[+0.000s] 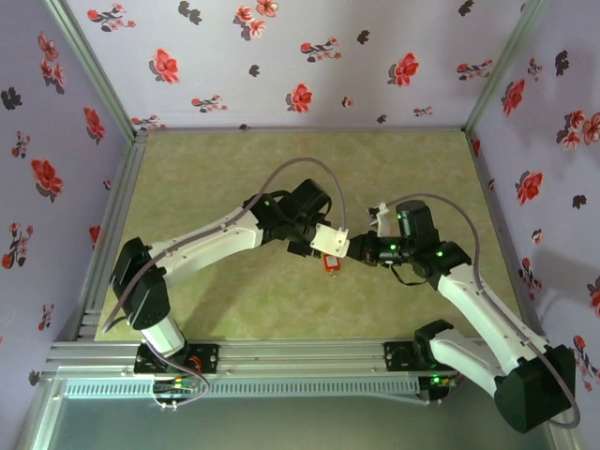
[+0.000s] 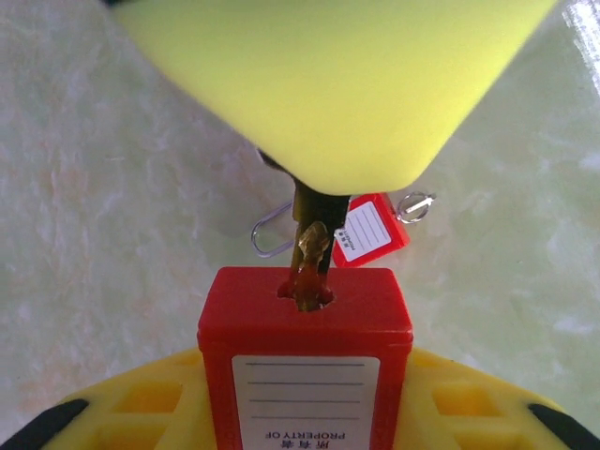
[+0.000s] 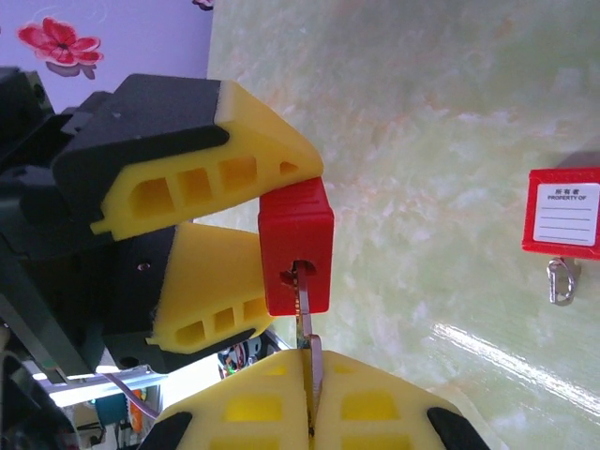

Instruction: Unlock with the key

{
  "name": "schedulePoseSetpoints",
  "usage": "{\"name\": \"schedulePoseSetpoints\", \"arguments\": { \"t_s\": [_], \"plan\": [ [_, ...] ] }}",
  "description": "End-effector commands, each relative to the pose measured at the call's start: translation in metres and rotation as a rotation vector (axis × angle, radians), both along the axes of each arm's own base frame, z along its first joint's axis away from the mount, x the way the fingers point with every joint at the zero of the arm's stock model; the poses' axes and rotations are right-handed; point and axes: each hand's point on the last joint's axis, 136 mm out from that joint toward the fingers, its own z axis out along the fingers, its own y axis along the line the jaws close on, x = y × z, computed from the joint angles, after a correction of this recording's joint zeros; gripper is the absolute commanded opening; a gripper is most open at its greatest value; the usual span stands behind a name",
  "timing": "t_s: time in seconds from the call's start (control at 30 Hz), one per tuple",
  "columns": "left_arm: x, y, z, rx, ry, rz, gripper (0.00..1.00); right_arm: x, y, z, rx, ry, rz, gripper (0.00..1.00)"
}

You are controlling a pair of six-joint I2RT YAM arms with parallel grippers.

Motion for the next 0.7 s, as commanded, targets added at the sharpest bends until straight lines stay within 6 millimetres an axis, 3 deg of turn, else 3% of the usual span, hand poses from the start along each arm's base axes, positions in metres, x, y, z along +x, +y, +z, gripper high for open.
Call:
{"name": "schedulePoseSetpoints", "arguments": {
  "t_s": [0.0, 0.17, 0.4, 0.57, 0.67],
  "plan": [
    [-0.011, -0.045, 0.059, -0.262, -0.135, -0.092, 0.0, 0.004, 0.004, -0.009, 0.01, 0.045, -0.023, 0.0],
    [-0.022, -0.052, 0.076, -0.326, 0.014, -0.054, 0.0, 0.006, 0.01, -0.005, 0.072, 0.053, -0.039, 0.0],
    [-0.043, -0.061, 0.087, -0.345, 0.17, -0.07, 0.0, -0.006, 0.005, -0.011, -0.077, -0.042, 0.069, 0.0],
    [-0.052, -0.062, 0.09, -0.334, 0.228, -0.093, 0.0, -0.011, -0.003, -0.023, -0.185, -0.086, 0.135, 0.0],
    [-0.052, -0.059, 0.081, -0.307, 0.185, -0.126, 0.0, -0.006, 0.002, -0.02, -0.148, -0.082, 0.125, 0.0]
  ]
}}
